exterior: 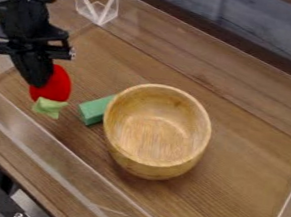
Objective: Move the red fruit to the left
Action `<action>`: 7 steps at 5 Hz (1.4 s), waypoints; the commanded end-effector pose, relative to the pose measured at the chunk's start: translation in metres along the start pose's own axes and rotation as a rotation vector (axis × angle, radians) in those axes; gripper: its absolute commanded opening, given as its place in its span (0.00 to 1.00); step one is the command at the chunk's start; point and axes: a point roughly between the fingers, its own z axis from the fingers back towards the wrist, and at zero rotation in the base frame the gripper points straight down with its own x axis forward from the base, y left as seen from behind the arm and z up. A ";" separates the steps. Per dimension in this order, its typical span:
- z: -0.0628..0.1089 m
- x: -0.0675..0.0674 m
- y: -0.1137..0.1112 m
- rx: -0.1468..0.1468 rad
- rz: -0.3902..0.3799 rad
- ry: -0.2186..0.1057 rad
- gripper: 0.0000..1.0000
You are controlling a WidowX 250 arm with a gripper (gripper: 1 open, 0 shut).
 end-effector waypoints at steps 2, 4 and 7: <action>-0.032 0.002 0.016 0.017 0.016 0.012 0.00; -0.044 0.000 0.023 0.018 0.050 -0.014 1.00; -0.050 0.014 0.028 0.028 0.086 -0.046 1.00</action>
